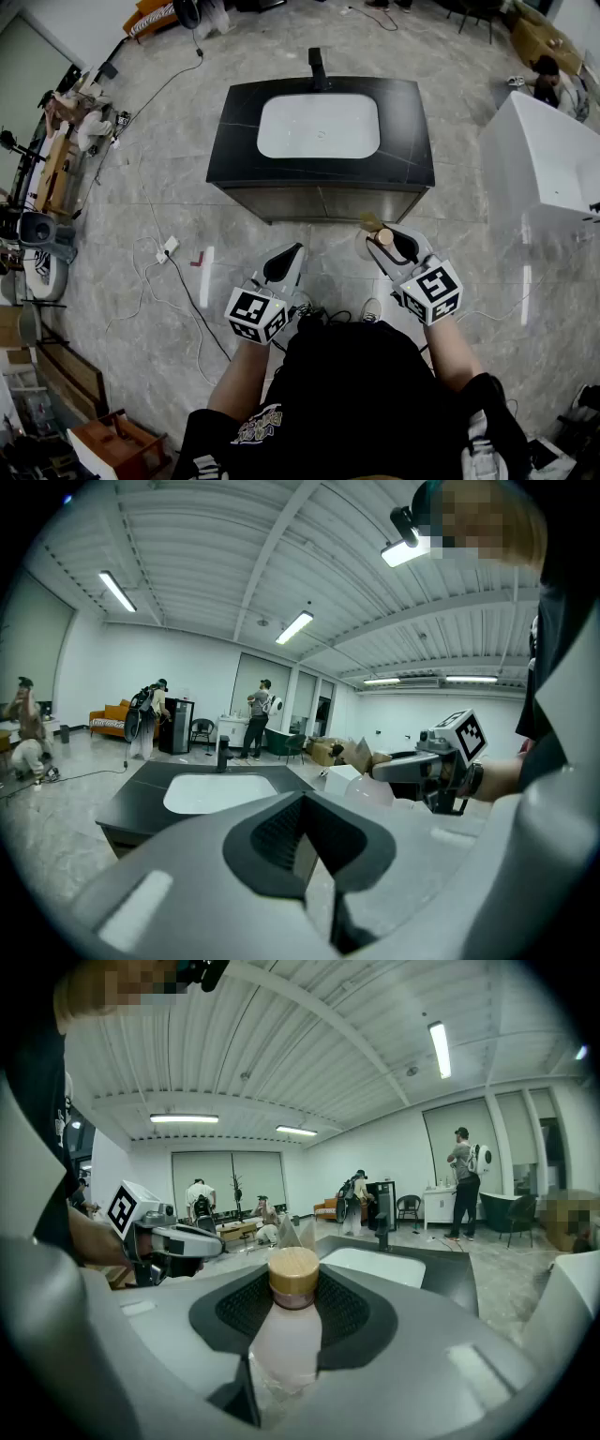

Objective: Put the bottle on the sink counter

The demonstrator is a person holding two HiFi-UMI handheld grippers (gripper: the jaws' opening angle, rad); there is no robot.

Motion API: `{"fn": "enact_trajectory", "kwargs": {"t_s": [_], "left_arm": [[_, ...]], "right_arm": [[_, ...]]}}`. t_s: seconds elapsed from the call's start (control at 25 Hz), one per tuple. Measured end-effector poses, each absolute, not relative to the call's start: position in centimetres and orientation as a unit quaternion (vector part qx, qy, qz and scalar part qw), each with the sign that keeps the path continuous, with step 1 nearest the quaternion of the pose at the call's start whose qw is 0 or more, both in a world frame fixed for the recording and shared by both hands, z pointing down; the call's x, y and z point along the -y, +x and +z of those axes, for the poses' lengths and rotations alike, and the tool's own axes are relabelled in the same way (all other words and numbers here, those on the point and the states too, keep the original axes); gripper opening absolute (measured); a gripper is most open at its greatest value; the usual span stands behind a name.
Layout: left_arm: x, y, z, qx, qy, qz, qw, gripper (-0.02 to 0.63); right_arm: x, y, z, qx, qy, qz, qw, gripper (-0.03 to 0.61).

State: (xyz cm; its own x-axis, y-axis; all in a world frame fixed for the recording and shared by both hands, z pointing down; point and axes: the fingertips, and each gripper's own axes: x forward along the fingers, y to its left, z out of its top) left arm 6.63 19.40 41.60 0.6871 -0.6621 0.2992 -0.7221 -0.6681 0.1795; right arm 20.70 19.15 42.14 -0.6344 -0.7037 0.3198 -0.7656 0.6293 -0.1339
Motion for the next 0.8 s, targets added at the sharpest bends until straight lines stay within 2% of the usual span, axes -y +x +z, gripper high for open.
{"fn": "enact_trajectory", "kwargs": {"t_s": [0.8], "left_arm": [[-18.7, 6.1, 41.8, 0.381, 0.907, 0.104, 0.149, 0.002]], "right_arm": [[-18.2, 19.6, 42.1, 0.898, 0.403, 0.138, 0.107, 0.164]]}}
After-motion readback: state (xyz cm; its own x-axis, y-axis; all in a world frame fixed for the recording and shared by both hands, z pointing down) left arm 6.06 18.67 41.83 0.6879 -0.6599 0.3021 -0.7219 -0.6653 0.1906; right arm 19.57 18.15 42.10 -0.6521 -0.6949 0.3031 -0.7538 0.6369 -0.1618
